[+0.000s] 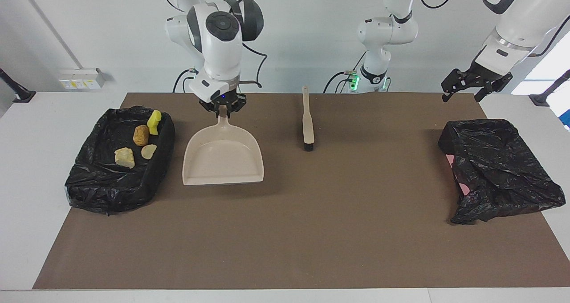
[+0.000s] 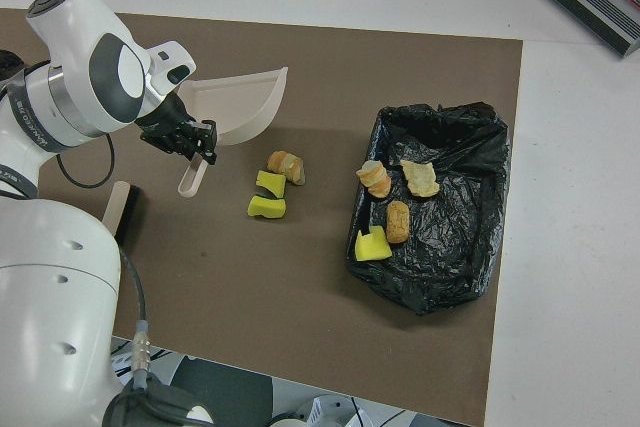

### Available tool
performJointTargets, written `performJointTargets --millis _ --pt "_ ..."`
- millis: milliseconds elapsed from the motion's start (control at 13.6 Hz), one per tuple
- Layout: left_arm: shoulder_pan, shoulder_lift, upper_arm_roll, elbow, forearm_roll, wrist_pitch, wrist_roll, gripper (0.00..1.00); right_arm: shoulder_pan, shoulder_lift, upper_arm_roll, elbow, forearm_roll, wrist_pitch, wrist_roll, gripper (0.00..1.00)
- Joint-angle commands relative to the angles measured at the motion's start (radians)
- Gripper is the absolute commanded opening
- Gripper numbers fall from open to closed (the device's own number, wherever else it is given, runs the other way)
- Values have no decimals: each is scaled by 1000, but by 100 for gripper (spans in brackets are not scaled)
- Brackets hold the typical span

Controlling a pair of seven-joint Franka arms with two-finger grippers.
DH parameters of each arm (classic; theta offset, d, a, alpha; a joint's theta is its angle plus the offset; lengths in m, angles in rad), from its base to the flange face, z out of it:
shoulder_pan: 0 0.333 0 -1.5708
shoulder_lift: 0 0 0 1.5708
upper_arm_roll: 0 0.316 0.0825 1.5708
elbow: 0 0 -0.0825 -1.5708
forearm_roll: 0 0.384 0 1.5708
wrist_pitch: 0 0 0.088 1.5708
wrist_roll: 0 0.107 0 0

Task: Sweep and dump trash in bin
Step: 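Return the dustpan to the table center with the right gripper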

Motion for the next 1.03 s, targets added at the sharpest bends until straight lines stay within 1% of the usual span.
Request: performJointTargets --millis 0,148,295,369,443,516,664,738,811,885,959 --pt "-17 5 8 10 9 -13 -11 100 65 131 -3 93 79 58 145 0" --pt "-17 5 8 10 9 -15 -11 100 144 252 -4 200 73 116 228 0" --pt "-17 5 8 10 9 -18 -11 100 206 404 -10 358 54 158 309 0" --pt "-17 5 8 10 9 -18 -11 100 220 454 -10 399 44 214 320 0" --pt "-17 5 8 10 9 -21 -11 100 231 487 -10 411 44 263 325 0" --pt "-17 5 7 10 9 -21 -11 100 234 501 -7 410 44 300 325 0" --pt "-17 5 7 4 9 -21 -11 100 248 509 -7 396 43 325 332 0" --pt "-17 3 7 4 9 -20 -11 100 265 522 -7 394 34 363 347 3" --pt "-17 3 7 4 9 -21 -11 100 267 528 -7 393 33 386 361 9" --pt "-17 3 7 4 9 -21 -11 100 259 527 -6 387 32 392 361 19" --pt "-17 3 7 4 5 -21 -11 100 254 525 -4 382 33 397 364 41"
